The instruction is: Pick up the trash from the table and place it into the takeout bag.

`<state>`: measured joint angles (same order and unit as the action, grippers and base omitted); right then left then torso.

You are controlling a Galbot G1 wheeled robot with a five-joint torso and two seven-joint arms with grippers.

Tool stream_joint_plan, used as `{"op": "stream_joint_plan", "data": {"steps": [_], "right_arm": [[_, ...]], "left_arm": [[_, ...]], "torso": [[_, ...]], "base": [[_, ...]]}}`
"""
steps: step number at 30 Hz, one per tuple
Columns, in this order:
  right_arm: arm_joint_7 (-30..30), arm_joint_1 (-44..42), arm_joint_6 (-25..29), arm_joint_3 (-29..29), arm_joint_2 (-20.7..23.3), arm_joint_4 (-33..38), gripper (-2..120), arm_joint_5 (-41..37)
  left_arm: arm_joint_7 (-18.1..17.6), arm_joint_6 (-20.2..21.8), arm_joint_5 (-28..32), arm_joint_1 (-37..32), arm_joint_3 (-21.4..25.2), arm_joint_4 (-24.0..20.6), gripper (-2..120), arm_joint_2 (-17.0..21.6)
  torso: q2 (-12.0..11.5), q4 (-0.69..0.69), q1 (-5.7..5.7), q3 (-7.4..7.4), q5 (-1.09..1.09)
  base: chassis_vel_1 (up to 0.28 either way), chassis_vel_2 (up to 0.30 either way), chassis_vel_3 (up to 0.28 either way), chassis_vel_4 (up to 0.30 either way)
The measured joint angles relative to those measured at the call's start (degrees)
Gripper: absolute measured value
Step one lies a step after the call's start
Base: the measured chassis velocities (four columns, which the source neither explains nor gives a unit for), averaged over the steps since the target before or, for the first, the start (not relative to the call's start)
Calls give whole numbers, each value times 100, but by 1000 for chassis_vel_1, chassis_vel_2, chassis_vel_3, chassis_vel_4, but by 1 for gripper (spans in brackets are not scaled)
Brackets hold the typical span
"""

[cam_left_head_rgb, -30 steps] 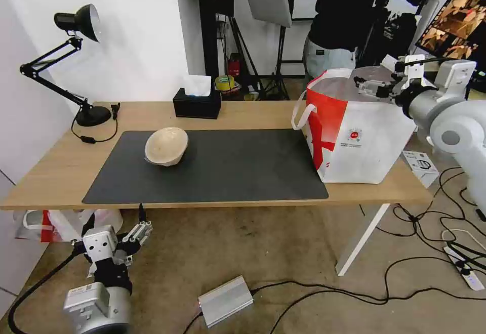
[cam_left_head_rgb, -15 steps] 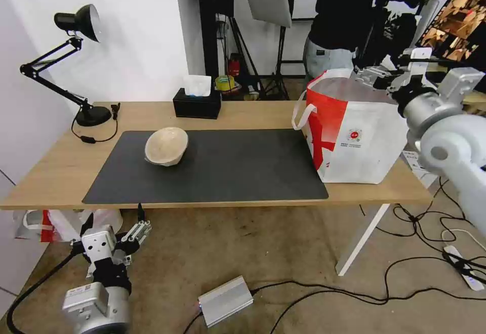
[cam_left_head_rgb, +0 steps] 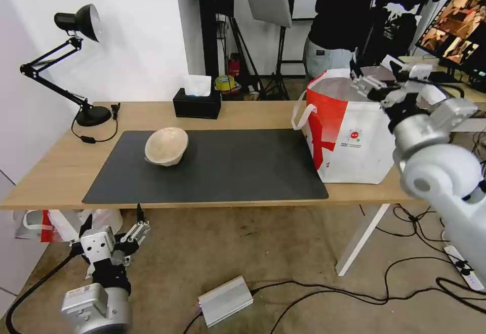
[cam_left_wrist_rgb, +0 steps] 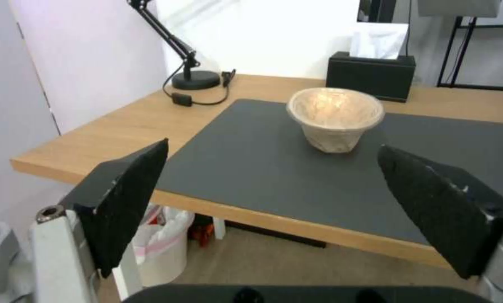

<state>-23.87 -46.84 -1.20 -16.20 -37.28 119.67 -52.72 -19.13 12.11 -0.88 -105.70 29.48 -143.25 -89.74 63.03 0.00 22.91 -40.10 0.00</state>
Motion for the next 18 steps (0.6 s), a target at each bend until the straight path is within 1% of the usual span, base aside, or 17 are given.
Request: {"op": "stream_joint_plan", "data": {"steps": [2,3,7,8,11,16,18], "right_arm": [[-41,-218,230,-43,-53,185,100,116],[-41,-218,230,-43,-53,185,100,116],[-64,-546,592,-85,-158,460,100,282],[-64,-546,592,-85,-158,460,100,282],[-17,-899,848,-160,-276,665,100,387],[66,-1215,1009,-231,-401,817,100,462],[69,-1675,1085,-269,-557,1028,100,717]], "left_arm": [[-1,-2,0,-11,1,1,100,0],[-1,-2,0,-11,1,1,100,0],[-1,-36,0,-25,0,1,100,-1],[-1,-36,0,-25,0,1,100,-1],[-1,-46,-1,-43,4,1,100,8],[-1,-47,-2,-62,3,1,100,9],[-1,-48,-2,-80,9,1,100,21]], "torso": [[0,0,0,0,0],[0,0,0,0,0],[0,0,0,0,-1],[0,0,0,0,-1],[0,0,0,0,0],[0,-1,0,0,0],[-1,0,0,0,0]], "base": [[0,0,0,0],[0,0,0,0],[0,0,0,0],[0,0,0,0],[0,0,0,0],[0,0,0,0],[0,0,0,0]]}}
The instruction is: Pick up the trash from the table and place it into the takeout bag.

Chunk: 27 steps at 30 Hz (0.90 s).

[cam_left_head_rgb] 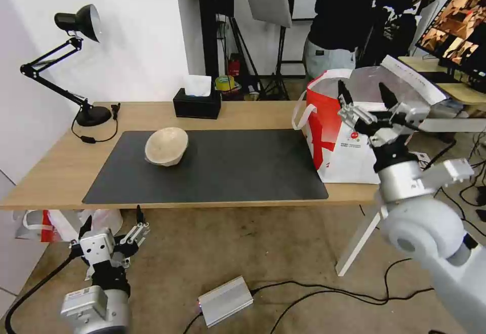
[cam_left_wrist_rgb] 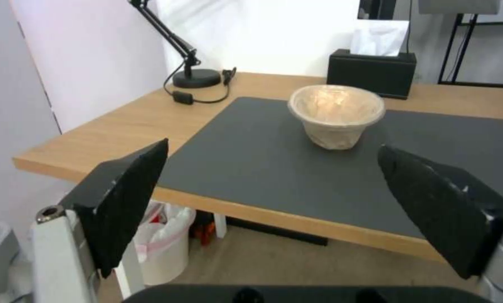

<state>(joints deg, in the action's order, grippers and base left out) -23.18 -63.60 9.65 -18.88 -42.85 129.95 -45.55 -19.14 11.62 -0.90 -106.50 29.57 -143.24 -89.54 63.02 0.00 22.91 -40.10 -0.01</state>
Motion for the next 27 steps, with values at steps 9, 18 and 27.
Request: {"op": "stream_joint_plan", "data": {"steps": [9,18,27], "right_arm": [[-129,-555,67,138,-339,220,100,470],[-128,-1107,224,150,-658,390,100,890],[-128,-1561,355,159,-922,497,100,1324]], "left_arm": [[1,0,-10,-28,1,0,100,-18],[1,-9,-23,-39,0,0,100,-31],[0,-19,-22,-41,-9,0,100,-26]], "torso": [[0,-1,0,0,0],[0,0,0,0,0],[1,0,1,0,0]], "base": [[0,0,0,0],[0,0,0,0],[0,0,0,0]]}}
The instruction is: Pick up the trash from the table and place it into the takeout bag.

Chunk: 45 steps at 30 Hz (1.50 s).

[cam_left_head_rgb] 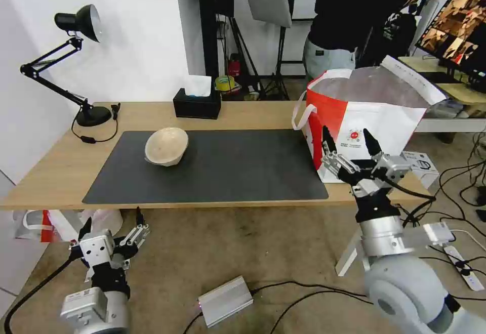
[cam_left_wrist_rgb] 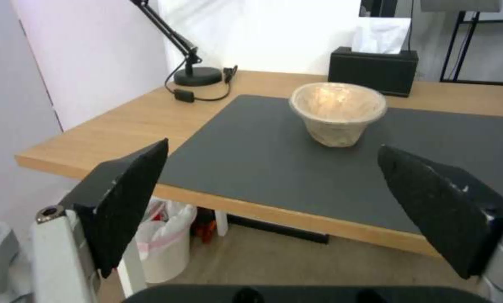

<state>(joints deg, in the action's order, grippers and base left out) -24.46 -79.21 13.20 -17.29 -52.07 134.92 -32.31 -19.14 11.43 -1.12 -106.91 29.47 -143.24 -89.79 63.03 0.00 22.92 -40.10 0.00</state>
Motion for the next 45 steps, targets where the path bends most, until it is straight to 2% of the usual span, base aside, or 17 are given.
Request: {"op": "stream_joint_plan", "data": {"steps": [21,45], "right_arm": [[-156,-904,281,143,-394,-89,100,1211],[-355,-1357,463,127,-394,-322,100,1755]], "left_arm": [[-6,-80,-44,-47,-22,0,100,-9],[-6,-84,-40,-33,-30,0,100,5]], "torso": [[0,0,0,0,0],[0,0,0,0,0]], "base": [[0,0,0,0],[0,0,0,0]]}}
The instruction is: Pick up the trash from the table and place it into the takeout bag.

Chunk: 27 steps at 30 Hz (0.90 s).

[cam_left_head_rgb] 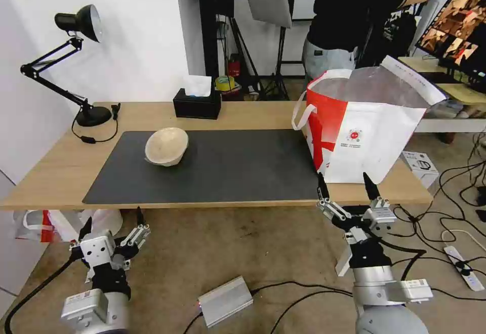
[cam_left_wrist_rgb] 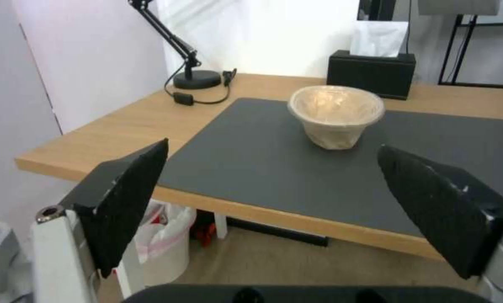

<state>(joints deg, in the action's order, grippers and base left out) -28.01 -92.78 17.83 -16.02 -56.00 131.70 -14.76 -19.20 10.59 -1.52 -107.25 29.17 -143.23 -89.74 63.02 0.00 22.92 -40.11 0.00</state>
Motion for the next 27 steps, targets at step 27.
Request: {"op": "stream_joint_plan", "data": {"steps": [27], "right_arm": [[-75,-498,-474,60,-30,-131,100,560]], "left_arm": [[-20,-12,17,15,-2,0,100,16]], "torso": [[0,0,0,0,0]], "base": [[0,0,0,0]]}}
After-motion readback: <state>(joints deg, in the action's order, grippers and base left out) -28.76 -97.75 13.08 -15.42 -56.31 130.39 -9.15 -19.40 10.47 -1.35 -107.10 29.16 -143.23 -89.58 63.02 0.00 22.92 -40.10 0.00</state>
